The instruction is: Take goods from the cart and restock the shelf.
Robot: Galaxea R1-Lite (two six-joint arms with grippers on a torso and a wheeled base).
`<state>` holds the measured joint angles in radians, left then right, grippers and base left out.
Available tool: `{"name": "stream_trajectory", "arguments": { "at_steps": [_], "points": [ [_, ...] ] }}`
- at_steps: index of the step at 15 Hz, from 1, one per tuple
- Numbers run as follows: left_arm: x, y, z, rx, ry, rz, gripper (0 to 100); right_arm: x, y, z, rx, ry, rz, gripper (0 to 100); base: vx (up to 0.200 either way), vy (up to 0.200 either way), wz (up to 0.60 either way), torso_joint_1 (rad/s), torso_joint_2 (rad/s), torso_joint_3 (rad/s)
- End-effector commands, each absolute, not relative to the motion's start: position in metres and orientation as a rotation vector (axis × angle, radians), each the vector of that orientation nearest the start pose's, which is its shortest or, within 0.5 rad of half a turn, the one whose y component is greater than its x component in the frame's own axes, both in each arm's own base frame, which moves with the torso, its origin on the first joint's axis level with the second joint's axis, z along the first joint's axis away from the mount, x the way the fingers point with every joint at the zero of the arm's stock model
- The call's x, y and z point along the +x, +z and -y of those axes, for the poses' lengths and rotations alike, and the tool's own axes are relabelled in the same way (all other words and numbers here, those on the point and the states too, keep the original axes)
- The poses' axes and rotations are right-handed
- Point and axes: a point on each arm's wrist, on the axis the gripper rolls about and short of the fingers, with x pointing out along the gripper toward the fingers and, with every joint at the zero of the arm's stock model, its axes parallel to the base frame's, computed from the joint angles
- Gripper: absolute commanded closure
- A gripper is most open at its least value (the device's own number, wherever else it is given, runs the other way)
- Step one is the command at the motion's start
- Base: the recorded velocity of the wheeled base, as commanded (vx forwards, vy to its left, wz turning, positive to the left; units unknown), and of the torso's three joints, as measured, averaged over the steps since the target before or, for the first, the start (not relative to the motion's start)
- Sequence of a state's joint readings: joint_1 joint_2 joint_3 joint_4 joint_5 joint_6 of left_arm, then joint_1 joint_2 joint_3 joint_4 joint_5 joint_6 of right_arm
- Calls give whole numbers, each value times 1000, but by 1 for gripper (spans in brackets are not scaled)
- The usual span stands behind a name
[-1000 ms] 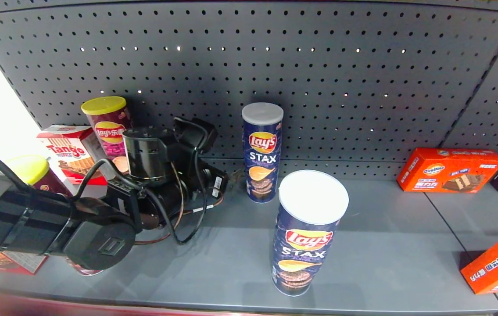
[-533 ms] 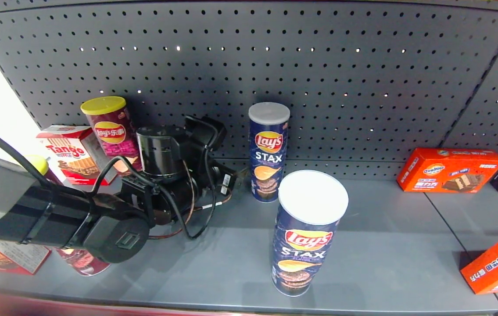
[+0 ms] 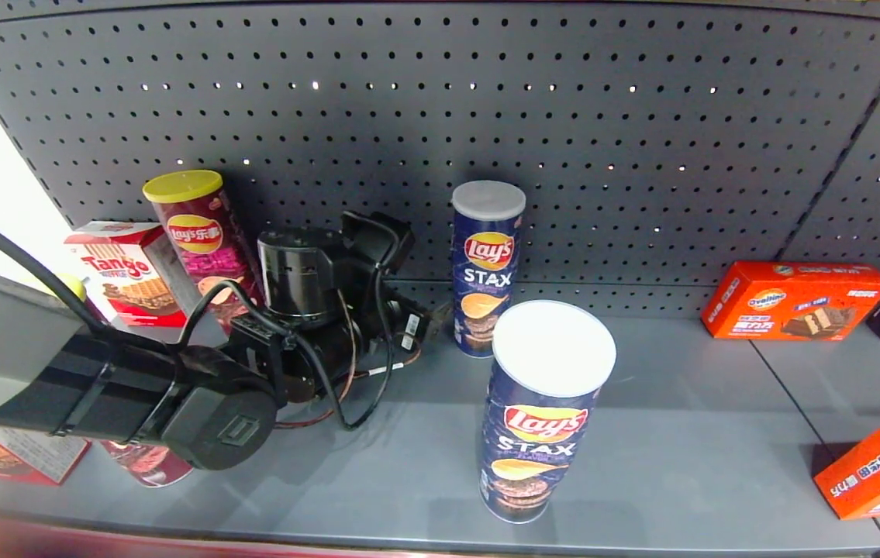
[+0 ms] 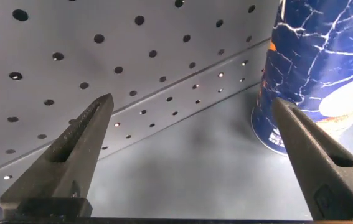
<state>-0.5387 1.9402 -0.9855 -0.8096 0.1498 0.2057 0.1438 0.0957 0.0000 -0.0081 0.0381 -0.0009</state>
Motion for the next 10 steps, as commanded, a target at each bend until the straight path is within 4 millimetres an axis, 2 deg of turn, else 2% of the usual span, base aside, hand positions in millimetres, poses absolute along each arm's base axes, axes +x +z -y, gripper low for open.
{"name": "stream_trajectory", "arguments": {
  "at_steps": [1,4,5,10],
  "points": [
    [321,164,188,254,-401,-102,0,-15,78,1,-6,182,-87,0,0,0,0,0,0,0],
    [317,164,187,256,-405,-108,0,-15,78,1,-6,182,-89,0,0,0,0,0,0,0],
    [311,167,184,255,-407,-103,0,-15,78,1,-6,182,-89,0,0,0,0,0,0,0],
    [249,193,176,215,-457,-58,0,-15,78,1,-5,182,-89,0,0,0,0,0,0,0]
  ]
}}
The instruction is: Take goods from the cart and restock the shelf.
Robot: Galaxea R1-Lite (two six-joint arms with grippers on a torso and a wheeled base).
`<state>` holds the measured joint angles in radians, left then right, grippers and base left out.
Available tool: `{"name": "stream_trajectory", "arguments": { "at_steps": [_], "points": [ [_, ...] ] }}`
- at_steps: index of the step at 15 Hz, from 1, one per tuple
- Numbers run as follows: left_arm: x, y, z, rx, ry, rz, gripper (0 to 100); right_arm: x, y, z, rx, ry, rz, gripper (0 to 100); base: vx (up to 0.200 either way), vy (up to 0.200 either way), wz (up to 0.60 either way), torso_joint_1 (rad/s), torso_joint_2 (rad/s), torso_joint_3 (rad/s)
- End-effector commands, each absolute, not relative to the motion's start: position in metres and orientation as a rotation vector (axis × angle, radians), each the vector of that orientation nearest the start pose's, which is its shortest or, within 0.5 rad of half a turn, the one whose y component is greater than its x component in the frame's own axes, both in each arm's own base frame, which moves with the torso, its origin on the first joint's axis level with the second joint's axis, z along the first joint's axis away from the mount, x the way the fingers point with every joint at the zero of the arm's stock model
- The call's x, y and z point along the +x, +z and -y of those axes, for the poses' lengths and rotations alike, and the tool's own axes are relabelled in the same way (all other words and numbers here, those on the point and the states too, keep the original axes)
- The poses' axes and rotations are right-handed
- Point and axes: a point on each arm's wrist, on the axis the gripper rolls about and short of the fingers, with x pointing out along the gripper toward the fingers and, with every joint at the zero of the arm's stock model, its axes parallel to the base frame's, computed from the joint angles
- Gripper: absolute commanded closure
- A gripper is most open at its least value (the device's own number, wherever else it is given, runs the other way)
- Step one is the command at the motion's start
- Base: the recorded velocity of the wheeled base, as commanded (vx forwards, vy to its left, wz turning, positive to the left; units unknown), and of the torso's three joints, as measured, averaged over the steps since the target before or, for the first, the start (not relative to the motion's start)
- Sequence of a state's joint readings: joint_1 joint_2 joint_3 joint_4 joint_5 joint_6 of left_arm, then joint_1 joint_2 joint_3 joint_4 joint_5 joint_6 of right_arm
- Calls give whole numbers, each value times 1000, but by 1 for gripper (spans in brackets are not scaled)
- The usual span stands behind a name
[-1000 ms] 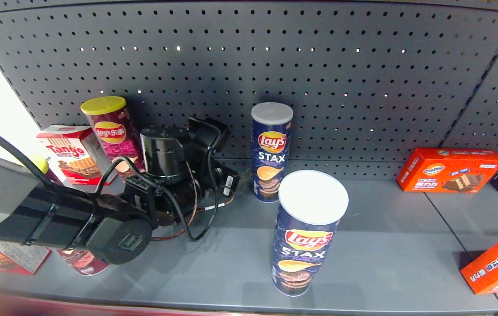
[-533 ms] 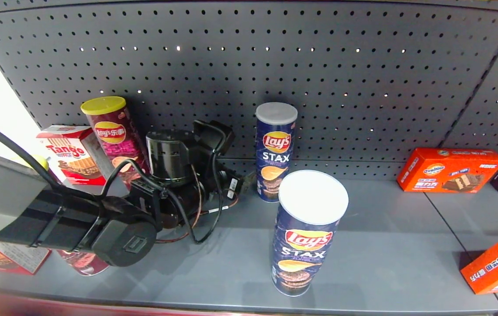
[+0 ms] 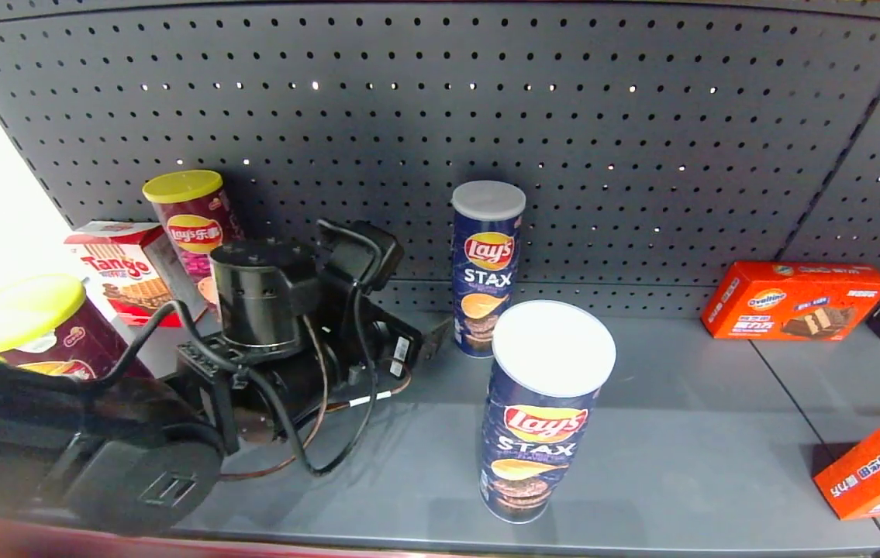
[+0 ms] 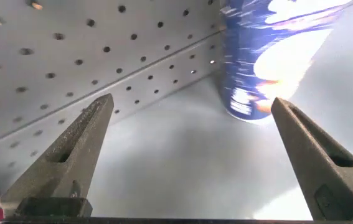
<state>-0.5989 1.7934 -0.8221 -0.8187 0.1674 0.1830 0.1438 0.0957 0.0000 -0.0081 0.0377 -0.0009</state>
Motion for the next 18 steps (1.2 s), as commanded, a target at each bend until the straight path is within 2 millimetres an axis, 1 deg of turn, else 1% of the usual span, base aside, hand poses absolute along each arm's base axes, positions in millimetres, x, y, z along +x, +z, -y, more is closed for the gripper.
{"name": "stream_trajectory", "arguments": {
  "at_steps": [1,4,5,6,7,8,9,10,11,13,14,15,17,18],
  "points": [
    [227,198,170,205,-460,-43,0,-15,78,1,-6,182,-89,0,0,0,0,0,0,0],
    [171,212,154,129,-530,8,0,-15,78,1,-6,182,-89,0,0,0,0,0,0,0],
    [151,213,145,114,-553,31,0,-15,78,1,-6,182,-87,0,0,0,0,0,0,0],
    [129,210,131,108,-588,46,0,-15,78,1,-6,182,-89,0,0,0,0,0,0,0],
    [111,201,117,110,-611,41,0,-15,78,1,-6,182,-89,0,0,0,0,0,0,0],
    [89,189,101,110,-652,48,0,-15,78,1,-6,182,-89,0,0,0,0,0,0,0],
    [79,185,93,106,-676,58,0,-15,78,1,-5,184,-89,0,0,0,0,0,0,0],
    [55,171,72,85,-743,92,0,-15,78,1,-6,182,-89,0,0,0,0,0,0,0],
    [46,166,62,81,-761,97,0,-15,78,1,-6,184,-89,0,0,0,0,0,0,0],
    [40,161,52,95,-765,81,0,-15,78,1,-6,182,-89,0,0,0,0,0,0,0],
    [29,153,31,96,-722,82,0,-15,78,1,-6,182,-89,0,0,0,0,0,0,0],
    [18,144,17,87,-723,111,0,-15,78,1,-6,182,-89,0,0,0,0,0,0,0],
    [11,123,9,90,-720,108,0,-15,78,1,-6,182,-90,0,0,0,0,0,0,0],
    [11,123,9,90,-720,108,0,-15,78,1,-6,182,-90,0,0,0,0,0,0,0]
  ]
}}
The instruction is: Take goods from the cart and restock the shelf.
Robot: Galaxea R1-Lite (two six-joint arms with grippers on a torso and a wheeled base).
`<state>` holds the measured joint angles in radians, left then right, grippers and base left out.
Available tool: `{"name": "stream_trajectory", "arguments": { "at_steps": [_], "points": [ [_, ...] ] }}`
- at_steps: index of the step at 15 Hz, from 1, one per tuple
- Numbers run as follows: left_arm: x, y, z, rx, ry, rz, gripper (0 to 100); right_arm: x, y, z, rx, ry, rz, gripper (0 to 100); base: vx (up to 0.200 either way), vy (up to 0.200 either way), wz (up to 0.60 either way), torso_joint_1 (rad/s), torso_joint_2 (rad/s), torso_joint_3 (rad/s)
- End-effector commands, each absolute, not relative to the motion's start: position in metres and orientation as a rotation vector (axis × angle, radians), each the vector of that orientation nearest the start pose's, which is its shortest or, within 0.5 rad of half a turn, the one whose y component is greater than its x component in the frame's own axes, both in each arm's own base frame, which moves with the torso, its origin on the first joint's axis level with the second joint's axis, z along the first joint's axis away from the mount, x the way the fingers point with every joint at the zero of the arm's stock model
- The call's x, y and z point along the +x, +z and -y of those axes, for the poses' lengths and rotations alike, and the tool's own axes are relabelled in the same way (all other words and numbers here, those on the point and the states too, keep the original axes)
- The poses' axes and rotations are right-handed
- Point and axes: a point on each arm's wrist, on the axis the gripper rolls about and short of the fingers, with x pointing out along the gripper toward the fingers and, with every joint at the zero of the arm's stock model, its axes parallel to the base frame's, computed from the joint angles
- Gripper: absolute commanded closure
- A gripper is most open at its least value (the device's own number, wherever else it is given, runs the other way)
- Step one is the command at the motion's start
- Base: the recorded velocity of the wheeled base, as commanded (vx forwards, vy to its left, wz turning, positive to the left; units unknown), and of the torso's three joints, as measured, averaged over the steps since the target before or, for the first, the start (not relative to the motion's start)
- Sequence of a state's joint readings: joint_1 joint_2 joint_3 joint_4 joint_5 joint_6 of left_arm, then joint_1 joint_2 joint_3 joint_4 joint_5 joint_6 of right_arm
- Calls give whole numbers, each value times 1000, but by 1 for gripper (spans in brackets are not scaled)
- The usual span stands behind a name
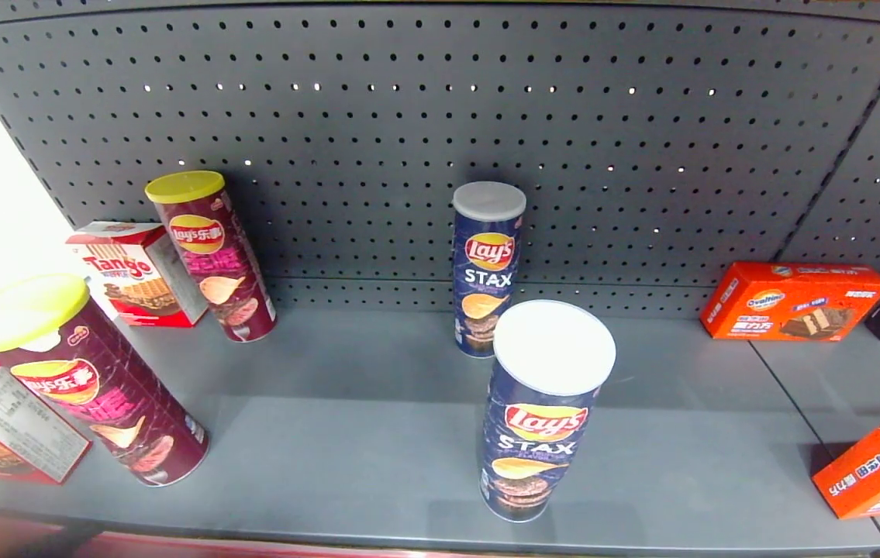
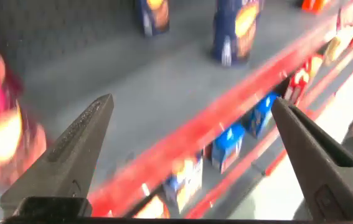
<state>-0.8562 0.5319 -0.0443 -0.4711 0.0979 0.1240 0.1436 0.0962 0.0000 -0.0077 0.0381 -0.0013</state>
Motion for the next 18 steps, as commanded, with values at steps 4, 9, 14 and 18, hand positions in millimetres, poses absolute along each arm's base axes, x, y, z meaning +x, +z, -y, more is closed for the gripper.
{"name": "stream_trajectory", "arguments": {
  "at_steps": [4,9,14,18],
  "points": [
    [-4,90,3,112,-557,-92,0,-15,78,1,-6,182,-89,0,0,0,0,0,0,0],
    [-14,85,4,57,-251,-35,0,-15,78,1,-6,182,-90,0,0,0,0,0,0,0],
    [-18,84,4,21,-253,4,0,-15,78,1,-5,182,-87,0,0,0,0,0,0,0],
    [-20,84,5,-7,-184,34,0,-15,78,1,-5,182,-89,0,0,0,0,0,0,0]
  ]
}}
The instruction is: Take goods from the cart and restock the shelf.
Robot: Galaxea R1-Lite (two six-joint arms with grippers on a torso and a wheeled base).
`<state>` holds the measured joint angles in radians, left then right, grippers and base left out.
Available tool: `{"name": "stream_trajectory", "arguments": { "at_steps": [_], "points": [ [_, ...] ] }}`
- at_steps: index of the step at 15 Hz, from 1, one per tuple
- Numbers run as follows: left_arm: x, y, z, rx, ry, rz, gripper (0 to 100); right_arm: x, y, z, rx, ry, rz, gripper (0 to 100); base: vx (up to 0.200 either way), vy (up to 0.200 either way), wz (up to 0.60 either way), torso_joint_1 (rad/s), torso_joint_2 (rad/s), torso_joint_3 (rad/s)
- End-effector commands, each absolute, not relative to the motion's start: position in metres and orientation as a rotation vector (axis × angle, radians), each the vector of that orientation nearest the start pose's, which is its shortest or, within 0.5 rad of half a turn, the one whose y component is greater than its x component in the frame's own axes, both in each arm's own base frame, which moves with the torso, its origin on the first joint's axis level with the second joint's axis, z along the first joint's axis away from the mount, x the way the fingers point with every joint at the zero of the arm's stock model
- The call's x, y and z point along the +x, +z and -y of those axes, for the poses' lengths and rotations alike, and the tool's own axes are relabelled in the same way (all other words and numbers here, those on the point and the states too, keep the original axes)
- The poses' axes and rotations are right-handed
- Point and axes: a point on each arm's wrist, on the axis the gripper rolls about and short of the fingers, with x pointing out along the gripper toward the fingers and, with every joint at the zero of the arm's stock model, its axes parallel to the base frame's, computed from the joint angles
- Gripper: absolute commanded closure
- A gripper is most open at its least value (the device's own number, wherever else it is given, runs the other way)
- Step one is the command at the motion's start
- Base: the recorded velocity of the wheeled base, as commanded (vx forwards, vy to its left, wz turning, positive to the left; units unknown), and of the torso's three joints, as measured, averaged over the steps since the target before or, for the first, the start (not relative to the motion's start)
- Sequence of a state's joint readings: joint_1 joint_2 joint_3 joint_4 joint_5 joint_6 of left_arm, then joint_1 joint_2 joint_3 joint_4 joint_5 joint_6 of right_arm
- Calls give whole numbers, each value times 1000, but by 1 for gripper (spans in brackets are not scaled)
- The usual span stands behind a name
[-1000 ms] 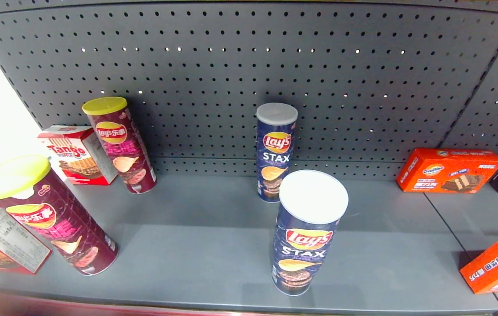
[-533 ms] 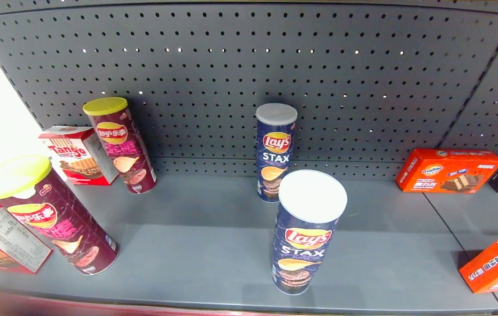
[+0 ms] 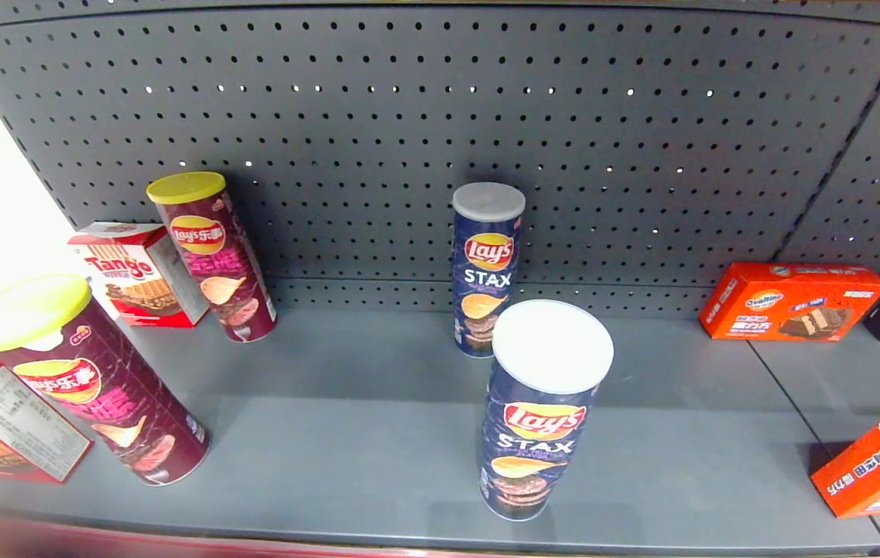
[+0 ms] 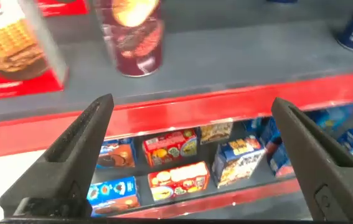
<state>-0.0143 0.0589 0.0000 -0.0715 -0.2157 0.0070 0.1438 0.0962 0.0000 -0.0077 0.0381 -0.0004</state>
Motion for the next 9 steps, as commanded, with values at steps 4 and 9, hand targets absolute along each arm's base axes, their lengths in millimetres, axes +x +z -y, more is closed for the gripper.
{"name": "stream_trajectory", "arguments": {
  "at_steps": [4,9],
  "points": [
    [-23,83,5,-20,-200,68,0,-15,78,1,-6,182,-89,0,0,0,0,0,0,0],
    [-23,82,3,-68,-105,64,0,-15,78,1,-6,182,-89,0,0,0,0,0,0,0]
  ]
}}
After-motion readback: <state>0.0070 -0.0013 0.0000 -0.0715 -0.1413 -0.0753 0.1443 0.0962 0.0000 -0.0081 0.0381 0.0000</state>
